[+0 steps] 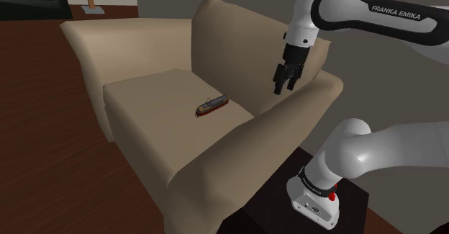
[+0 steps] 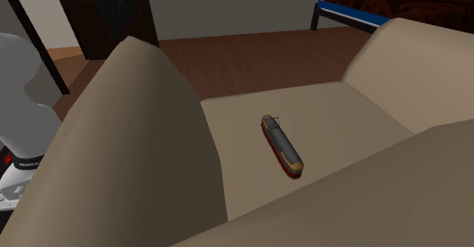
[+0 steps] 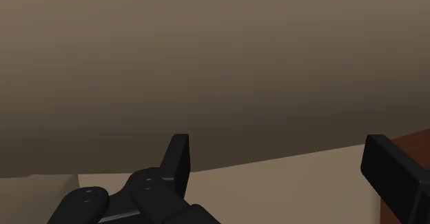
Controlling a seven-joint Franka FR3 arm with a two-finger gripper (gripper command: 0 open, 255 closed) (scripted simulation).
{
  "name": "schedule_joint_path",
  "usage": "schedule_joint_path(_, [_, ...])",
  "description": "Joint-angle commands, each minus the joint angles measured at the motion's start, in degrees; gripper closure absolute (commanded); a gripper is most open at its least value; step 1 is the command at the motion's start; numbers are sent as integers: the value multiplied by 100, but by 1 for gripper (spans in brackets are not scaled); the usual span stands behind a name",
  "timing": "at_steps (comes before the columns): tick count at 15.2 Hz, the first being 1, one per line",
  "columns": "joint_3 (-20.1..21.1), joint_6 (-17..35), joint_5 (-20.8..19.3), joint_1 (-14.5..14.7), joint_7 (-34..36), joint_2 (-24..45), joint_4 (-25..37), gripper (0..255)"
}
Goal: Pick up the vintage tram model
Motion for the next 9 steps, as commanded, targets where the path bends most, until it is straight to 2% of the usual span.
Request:
schedule_joint_path(1, [0, 0, 0, 0, 0, 0, 0, 0])
schedule_joint_path(9, [-828, 1299, -819, 231, -2069, 1008, -252, 0])
